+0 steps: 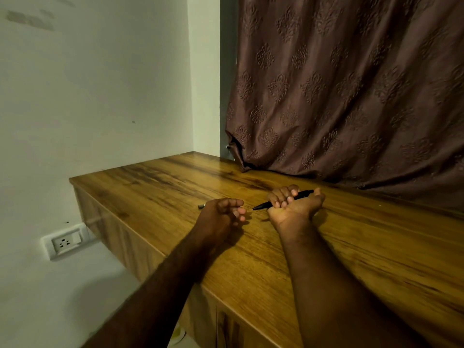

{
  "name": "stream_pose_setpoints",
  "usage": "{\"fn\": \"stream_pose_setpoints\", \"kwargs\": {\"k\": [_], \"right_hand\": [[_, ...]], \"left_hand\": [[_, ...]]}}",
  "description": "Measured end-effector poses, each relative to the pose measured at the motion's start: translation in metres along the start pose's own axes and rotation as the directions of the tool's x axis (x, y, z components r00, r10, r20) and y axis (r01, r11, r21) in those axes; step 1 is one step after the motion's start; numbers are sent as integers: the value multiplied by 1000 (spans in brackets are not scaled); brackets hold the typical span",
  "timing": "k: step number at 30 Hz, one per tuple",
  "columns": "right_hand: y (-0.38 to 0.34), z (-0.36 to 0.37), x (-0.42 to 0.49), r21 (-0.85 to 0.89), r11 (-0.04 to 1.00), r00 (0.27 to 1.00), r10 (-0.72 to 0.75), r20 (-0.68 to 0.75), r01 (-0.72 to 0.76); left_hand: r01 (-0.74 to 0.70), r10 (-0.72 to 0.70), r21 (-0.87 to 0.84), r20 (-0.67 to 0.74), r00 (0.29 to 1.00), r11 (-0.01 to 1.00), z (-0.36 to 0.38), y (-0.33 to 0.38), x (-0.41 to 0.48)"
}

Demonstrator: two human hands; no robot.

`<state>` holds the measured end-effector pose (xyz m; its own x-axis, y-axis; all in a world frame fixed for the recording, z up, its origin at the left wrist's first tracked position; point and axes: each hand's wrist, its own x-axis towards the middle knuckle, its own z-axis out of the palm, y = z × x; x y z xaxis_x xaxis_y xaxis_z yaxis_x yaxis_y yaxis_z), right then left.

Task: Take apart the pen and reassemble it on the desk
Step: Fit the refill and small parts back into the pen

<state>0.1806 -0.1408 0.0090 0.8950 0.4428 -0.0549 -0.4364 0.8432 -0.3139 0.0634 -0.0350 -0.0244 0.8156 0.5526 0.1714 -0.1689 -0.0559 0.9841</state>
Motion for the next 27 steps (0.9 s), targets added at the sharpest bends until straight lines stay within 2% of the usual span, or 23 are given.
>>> {"fn": "stream_pose_setpoints", "kwargs": {"k": [4, 9, 14, 22, 27], "right_hand": [[0, 2, -1, -17, 1000, 999, -25, -33, 24], [1, 2, -3, 15, 999, 997, -35, -71, 37], [0, 4, -2, -12, 998, 996, -60, -64, 59], [11, 10, -9, -297, 953, 998, -40, 51, 53], [15, 21, -14, -300, 951, 995, -54, 84, 77]], "left_hand": [[2, -1, -40, 5, 1000, 999, 1, -1, 0], [-2, 4, 62, -30, 1000, 998, -1, -6, 3], [27, -27, 14, -28, 999, 1000, 0, -8, 4], [3, -9, -32, -186, 983, 999, -3, -4, 7], [29, -34, -27, -172, 984, 999, -3, -6, 8]]}}
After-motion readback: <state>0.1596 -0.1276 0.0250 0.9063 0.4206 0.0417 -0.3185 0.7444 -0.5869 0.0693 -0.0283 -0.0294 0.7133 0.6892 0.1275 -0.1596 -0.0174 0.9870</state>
